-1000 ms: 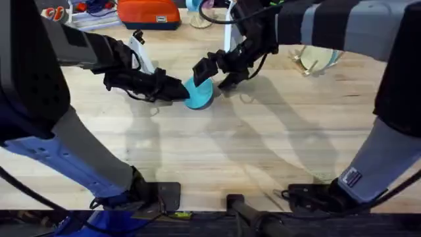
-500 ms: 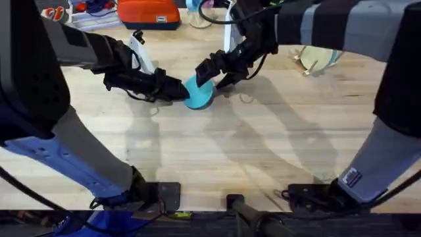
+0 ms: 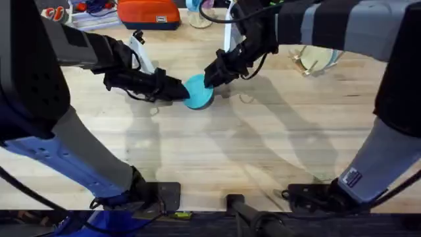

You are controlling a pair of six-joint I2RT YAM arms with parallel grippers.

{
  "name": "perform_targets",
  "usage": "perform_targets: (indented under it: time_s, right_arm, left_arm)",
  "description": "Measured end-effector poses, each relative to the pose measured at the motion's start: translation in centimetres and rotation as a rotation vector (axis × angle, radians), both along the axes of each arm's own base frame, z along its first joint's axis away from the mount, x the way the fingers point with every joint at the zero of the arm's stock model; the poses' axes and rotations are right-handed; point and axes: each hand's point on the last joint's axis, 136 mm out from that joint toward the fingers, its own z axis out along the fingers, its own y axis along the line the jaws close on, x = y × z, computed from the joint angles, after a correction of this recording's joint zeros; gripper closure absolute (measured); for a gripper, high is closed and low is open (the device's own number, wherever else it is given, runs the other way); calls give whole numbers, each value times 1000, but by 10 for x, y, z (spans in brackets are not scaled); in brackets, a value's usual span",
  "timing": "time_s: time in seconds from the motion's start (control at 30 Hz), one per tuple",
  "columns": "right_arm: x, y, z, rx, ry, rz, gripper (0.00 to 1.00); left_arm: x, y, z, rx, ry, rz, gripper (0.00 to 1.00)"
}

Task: Pick up the plates from the table one by one and place each into a slot on the dish rack.

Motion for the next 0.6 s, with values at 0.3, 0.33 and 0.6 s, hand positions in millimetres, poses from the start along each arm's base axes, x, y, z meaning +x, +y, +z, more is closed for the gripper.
perform_targets:
  time_s: [0.3,0.33,0.6]
  right_arm:
    - [0,0,0,3,1,1,973]
    - [0,0,0,3,1,1,974]
    - [0,0,0,4,-4,7,972]
  left_arm:
    - [0,0,0,0,0,0,960]
    - [0,0,0,0,0,0,960]
    - [0,0,1,4,-9,-5,960]
